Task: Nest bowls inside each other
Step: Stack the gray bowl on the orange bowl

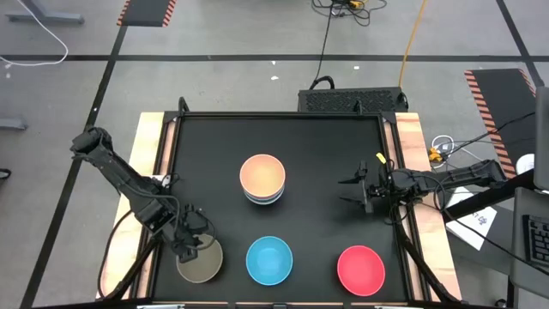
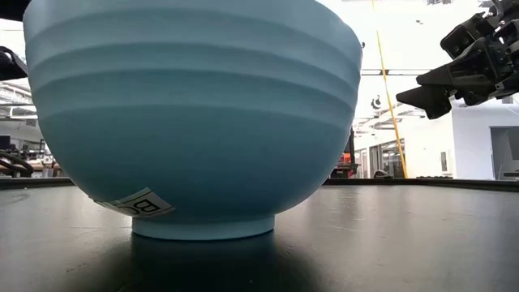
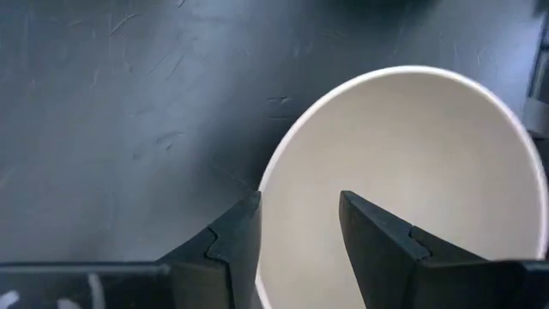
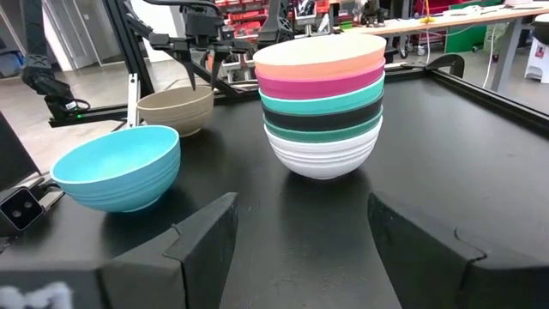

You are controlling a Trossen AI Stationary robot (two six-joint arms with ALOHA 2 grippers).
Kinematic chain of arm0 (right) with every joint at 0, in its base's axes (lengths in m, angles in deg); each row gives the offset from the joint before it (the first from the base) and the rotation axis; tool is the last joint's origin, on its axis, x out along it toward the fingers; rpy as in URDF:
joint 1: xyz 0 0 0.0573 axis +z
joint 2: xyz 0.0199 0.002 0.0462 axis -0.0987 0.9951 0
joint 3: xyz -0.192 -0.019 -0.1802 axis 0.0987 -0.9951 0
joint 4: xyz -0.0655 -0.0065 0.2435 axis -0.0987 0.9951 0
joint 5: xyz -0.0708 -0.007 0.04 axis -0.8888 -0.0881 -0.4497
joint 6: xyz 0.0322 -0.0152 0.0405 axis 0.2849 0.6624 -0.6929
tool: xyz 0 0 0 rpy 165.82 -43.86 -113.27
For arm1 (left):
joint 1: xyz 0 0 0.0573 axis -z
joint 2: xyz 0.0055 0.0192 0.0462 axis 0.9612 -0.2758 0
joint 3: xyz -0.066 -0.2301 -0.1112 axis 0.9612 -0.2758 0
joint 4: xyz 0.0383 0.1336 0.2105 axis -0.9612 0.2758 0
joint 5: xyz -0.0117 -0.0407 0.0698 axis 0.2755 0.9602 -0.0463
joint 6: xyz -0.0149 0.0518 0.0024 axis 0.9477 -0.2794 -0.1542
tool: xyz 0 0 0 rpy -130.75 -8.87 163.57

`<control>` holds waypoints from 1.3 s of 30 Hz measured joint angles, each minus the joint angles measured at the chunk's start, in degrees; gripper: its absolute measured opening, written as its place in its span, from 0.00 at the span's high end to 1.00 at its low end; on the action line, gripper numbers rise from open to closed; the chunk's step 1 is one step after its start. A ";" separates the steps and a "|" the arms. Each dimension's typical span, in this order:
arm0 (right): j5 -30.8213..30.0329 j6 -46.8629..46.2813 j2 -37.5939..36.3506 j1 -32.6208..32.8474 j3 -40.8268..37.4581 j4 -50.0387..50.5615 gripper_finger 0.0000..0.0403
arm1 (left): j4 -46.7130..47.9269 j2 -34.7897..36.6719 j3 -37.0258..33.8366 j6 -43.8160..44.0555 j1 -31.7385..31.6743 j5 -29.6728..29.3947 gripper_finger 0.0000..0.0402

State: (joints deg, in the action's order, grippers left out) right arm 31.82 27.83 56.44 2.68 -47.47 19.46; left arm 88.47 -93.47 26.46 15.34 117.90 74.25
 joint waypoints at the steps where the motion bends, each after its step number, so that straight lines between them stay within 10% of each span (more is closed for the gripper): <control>1: 0.00 0.00 0.00 0.02 0.00 0.02 0.37 | 0.42 0.00 0.00 -0.15 -0.20 0.03 0.60; 39: 0.09 0.00 1.46 0.02 0.00 0.61 0.37 | 2.26 -0.61 -4.21 6.74 -2.98 8.41 0.60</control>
State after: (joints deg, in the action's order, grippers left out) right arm 31.90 27.83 57.91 2.70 -47.47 20.06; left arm 90.73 -94.08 22.25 22.07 114.92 82.66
